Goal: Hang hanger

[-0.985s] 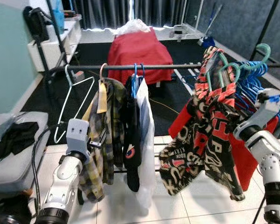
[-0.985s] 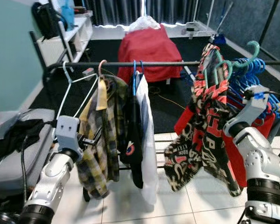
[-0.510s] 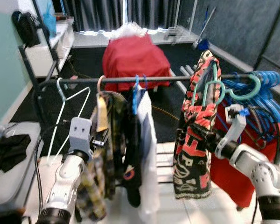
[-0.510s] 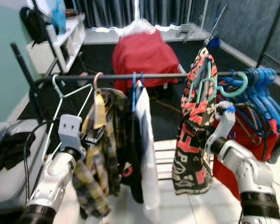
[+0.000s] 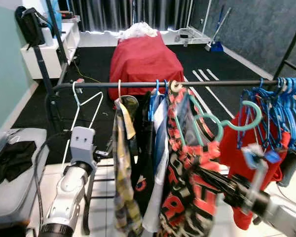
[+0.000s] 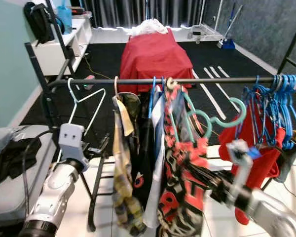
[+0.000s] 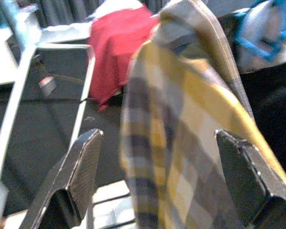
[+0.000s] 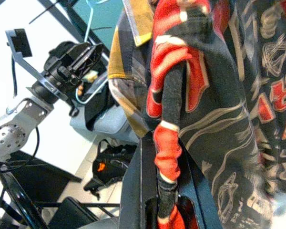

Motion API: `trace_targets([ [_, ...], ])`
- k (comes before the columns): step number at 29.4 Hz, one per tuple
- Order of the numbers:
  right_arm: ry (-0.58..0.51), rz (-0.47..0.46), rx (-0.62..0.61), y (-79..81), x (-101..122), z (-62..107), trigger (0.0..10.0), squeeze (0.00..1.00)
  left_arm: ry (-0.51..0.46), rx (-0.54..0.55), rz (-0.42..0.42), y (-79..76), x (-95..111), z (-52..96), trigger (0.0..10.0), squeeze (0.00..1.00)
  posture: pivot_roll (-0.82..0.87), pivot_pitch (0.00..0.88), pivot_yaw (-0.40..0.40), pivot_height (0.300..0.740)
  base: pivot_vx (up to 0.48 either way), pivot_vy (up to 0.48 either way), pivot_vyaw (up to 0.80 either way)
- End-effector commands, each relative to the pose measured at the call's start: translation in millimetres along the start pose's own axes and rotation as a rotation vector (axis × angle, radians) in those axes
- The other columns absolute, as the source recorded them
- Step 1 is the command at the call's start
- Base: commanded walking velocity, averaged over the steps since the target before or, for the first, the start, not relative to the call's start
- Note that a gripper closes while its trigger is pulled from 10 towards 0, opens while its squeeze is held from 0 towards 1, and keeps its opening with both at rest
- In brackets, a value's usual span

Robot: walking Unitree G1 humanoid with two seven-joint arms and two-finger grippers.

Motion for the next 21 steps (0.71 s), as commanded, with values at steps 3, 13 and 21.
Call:
trace_targets([
  [3, -0.036, 0.013, 0.002, 6.6, 4.7, 7.1, 10.0, 0.0, 0.01, -0.016, -0.001, -0.5, -2.3, 0.6, 10.0, 0.0, -0.13, 0.021, -0.01, 0.74, 0.0, 0.0, 0.0],
  [13, -0.323, 0.05, -0.297, -45.4, 55.4, 32.1, 10.0, 0.0, 0.012, -0.047, -0.002, -5.2, -2.9, -1.0, 10.0, 0.0, -0.14, 0.01, 0.004, 0.74, 0.0, 0.0, 0.0],
  [21, -0.454, 0.083, -0.483, -79.3, 111.0, 35.6, 10.0, 0.0, 0.012, -0.04, 0.001, -4.1, -2.9, -1.5, 10.0, 0.0, -0.13, 0.007, 0.001, 0.74, 0.0, 0.0, 0.0],
])
Point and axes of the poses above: a point about 5 cm out from each wrist's last joint towards the gripper, its own z axis pointing back from the gripper into the wrist, its own x axis along the axis of the wrist's last joint, y = z × x, the point moved 6 cm from there along -z, pointing out of the wrist towards the gripper, and after that the axes turned 6 degrees about -z, right-handed, at the moved point
